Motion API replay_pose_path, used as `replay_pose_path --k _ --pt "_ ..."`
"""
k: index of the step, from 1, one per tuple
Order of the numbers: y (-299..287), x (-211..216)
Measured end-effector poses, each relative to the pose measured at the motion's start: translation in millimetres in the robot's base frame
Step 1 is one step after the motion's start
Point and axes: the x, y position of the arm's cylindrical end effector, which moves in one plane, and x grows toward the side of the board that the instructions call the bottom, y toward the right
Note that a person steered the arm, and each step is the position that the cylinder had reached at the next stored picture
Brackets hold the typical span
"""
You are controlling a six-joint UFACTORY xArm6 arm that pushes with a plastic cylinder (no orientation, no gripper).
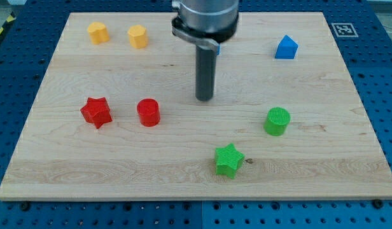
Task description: Move the blue cube to the top center of the board
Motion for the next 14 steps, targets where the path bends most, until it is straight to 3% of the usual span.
replay_pose_path --k 2,4,5,6,8,9,10,11,12,14 --pt "-15 -87" --pt "46 -54" --pt "68 -82" --pt "41 -112" --pt "37 -76" --pt "7 -78" --pt "-37 -103" --pt "-44 -144" --pt "-44 -149" --pt "-26 -82"
